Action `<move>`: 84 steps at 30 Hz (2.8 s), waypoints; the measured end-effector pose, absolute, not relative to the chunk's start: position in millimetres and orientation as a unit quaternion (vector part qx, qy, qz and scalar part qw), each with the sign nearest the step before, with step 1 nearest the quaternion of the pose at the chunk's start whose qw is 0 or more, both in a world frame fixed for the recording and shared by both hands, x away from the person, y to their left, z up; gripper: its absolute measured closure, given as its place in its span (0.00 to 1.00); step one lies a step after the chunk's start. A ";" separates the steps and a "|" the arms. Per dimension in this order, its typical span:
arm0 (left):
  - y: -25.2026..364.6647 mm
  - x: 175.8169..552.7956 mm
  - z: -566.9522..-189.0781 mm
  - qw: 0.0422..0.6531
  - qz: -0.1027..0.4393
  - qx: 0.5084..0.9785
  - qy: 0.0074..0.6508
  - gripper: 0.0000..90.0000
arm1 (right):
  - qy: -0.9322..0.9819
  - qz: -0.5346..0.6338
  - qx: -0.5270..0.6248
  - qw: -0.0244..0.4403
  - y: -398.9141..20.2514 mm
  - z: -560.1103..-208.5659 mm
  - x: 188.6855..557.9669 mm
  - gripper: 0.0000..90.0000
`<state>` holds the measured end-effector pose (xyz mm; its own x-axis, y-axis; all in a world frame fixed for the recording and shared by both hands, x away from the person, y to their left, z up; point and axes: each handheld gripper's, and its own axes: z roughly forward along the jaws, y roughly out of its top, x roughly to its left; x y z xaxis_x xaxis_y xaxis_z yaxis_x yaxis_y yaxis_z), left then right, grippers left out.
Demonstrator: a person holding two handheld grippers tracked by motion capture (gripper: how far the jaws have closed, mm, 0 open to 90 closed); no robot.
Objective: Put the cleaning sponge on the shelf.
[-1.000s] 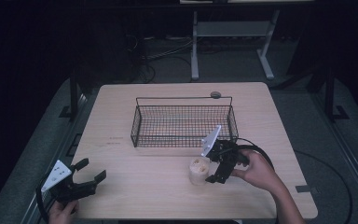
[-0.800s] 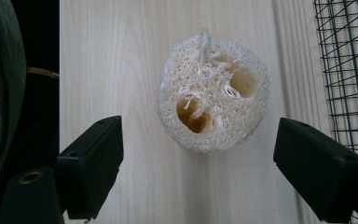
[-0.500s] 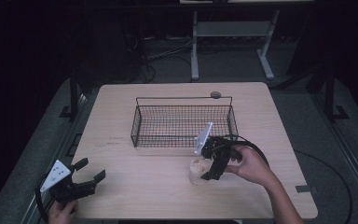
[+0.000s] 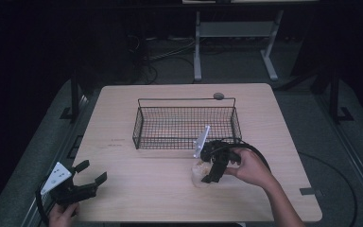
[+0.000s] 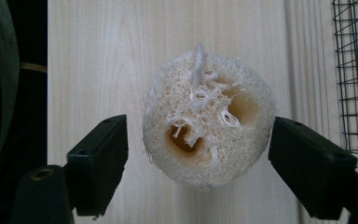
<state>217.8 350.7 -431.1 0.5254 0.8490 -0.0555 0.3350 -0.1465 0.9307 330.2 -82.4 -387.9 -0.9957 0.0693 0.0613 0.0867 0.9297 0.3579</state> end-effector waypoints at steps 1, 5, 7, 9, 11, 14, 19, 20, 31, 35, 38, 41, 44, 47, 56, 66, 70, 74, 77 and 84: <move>350.7 217.8 -431.1 0.504 0.255 0.713 0.416 0.15 | -0.982 -0.182 -0.040 0.026 -81.8 -388.4 330.1 0.22; 351.0 217.6 -431.1 0.506 0.255 0.710 0.417 0.15 | -0.982 -0.182 -0.039 0.025 -80.1 -389.4 331.3 0.23; 351.1 217.7 -431.2 0.505 0.255 0.712 0.416 0.15 | -0.982 -0.182 -0.040 0.028 -79.4 -389.1 331.4 0.24; 350.8 217.7 -431.2 0.505 0.255 0.712 0.416 0.15 | -0.982 -0.183 -0.038 0.027 -78.8 -389.7 332.1 0.25; 350.6 217.7 -431.2 0.505 0.255 0.713 0.415 0.15 | -0.982 -0.183 -0.040 0.031 -78.6 -390.6 333.0 0.25; 350.6 217.7 -431.1 0.506 0.255 0.712 0.416 0.16 | -0.982 -0.180 -0.042 0.033 -78.0 -392.0 333.9 0.28; 351.0 217.5 -431.0 0.507 0.255 0.710 0.417 0.15 | -0.982 -0.181 -0.042 0.037 -77.3 -392.2 335.0 0.32; 351.0 217.4 -430.9 0.507 0.255 0.710 0.417 0.15 | -0.982 -0.181 -0.042 0.036 -77.2 -392.1 335.1 0.32; 350.5 217.4 -431.1 0.506 0.255 0.711 0.416 0.15 | -0.982 -0.180 -0.041 0.034 -77.7 -386.0 335.1 0.32; 350.7 217.5 -430.9 0.506 0.256 0.711 0.415 0.15 | -0.983 -0.176 -0.037 0.031 -76.0 -380.8 336.7 0.32; 351.0 217.4 -430.8 0.507 0.256 0.710 0.417 0.15 | -0.983 -0.177 -0.032 0.030 -74.7 -376.0 338.6 0.32; 350.9 217.4 -430.9 0.507 0.255 0.710 0.417 0.15 | -0.985 -0.170 -0.029 0.025 -73.0 -370.2 340.6 0.32; 351.1 217.5 -431.3 0.507 0.255 0.710 0.418 0.15 | -0.985 -0.170 -0.027 0.024 -72.4 -364.0 342.9 0.32; 351.3 217.6 -431.2 0.508 0.255 0.709 0.418 0.15 | -0.985 -0.170 -0.028 0.020 -72.2 -357.4 345.6 0.32; 351.5 217.7 -431.2 0.508 0.255 0.709 0.418 0.15 | -0.984 -0.175 -0.030 0.023 -71.7 -344.3 354.7 0.32; 352.0 217.9 -431.2 0.509 0.255 0.708 0.418 0.15 | -0.984 -0.172 -0.030 0.025 -68.2 -332.6 365.5 0.32; 352.3 218.0 -431.3 0.509 0.255 0.708 0.419 0.16 | -0.985 -0.168 -0.029 0.021 -66.8 -327.3 369.2 0.32; 352.8 218.0 -431.3 0.509 0.255 0.708 0.419 0.15 | -0.985 -0.171 -0.030 0.021 -66.4 -322.3 373.2 0.32; 353.3 218.4 -431.7 0.508 0.254 0.707 0.421 0.15 | -0.985 -0.169 -0.029 0.018 -65.2 -318.7 374.1 0.32; 352.7 218.7 -431.5 0.509 0.253 0.708 0.419 0.15 | -0.984 -0.172 -0.035 0.017 -68.0 -313.0 379.2 0.32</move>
<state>218.7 352.7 -431.5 0.5208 0.8509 -0.0684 0.3370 -0.1313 0.9323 379.2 -68.0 -313.0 -0.9970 0.0623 0.0461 0.0742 0.9385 0.3372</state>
